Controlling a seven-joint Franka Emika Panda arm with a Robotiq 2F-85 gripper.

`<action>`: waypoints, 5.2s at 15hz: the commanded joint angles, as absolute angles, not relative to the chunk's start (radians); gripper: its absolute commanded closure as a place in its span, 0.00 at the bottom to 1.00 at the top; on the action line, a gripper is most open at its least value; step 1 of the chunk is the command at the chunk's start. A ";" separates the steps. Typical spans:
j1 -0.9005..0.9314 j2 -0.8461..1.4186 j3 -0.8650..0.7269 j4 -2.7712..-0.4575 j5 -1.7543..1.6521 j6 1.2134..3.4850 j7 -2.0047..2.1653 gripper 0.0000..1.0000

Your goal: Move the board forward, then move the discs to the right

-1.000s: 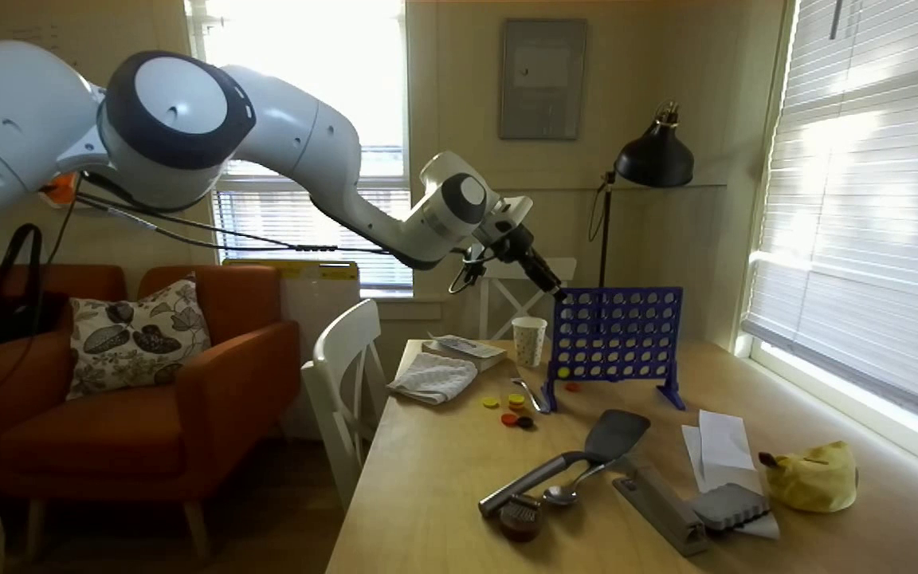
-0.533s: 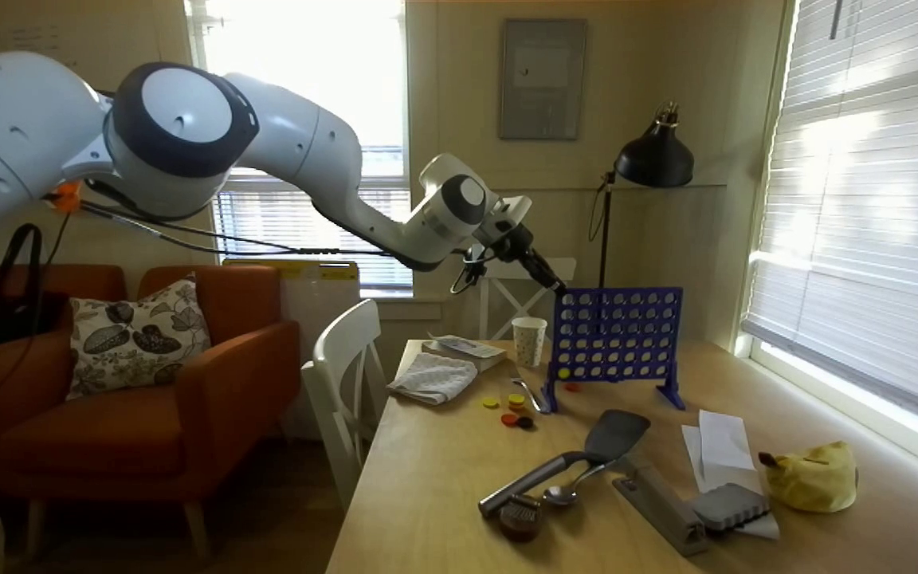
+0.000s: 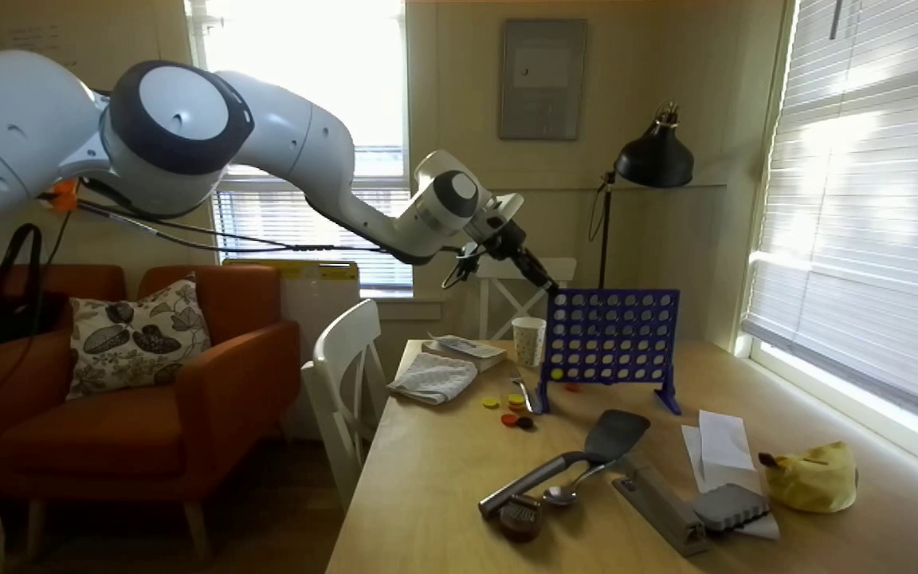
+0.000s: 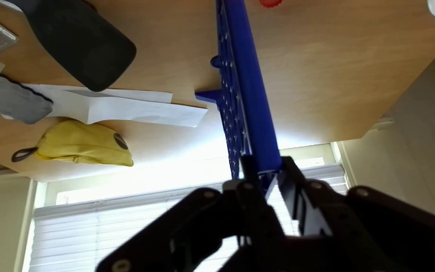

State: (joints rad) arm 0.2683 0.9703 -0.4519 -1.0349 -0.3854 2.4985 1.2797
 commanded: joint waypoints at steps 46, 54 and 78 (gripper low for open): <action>0.340 0.762 -0.244 -1.103 -0.535 1.800 1.907 0.06; 0.304 0.587 -0.138 -1.267 -0.505 1.910 1.573 0.00; 0.223 0.859 -0.118 -1.217 -0.333 2.113 1.516 0.00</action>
